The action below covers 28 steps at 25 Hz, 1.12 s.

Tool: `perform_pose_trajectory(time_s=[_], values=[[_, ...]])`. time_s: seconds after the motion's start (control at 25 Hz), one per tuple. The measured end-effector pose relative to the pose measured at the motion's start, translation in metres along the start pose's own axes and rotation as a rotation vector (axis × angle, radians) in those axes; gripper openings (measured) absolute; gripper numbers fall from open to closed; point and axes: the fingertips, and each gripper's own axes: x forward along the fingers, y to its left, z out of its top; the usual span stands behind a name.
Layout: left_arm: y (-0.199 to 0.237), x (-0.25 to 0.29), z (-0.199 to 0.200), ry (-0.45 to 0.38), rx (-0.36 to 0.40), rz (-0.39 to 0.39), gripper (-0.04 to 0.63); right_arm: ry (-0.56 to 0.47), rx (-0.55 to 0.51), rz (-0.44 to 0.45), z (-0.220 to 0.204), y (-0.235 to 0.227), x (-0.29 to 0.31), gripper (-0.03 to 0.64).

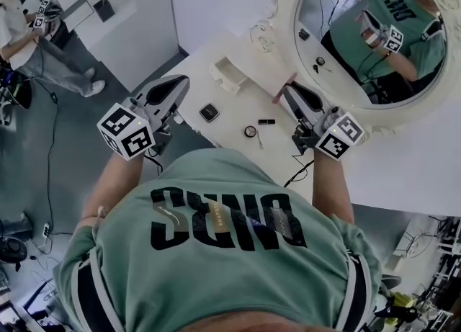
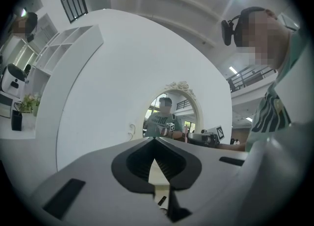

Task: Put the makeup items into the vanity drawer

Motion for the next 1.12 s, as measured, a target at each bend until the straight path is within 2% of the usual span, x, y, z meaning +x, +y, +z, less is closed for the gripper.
perform_pose_trajectory(time_s=[0.52,0.68,0.92,1.12], values=[[0.007,-0.007,-0.011,-0.002,-0.034,0.025,0.0,0.042,-0.001,0.004,-0.009,-0.007,0.007,0.052],[0.01,-0.009,-0.015,-0.003,-0.046,0.039,0.0,0.09,-0.028,0.002,-0.016,-0.011,0.013,0.052],[0.036,-0.006,-0.029,0.016,-0.043,0.092,0.0,0.313,-0.104,-0.024,-0.05,-0.052,0.054,0.052],[0.079,0.007,-0.066,0.079,-0.026,0.149,0.0,0.563,-0.119,-0.048,-0.128,-0.114,0.105,0.052]])
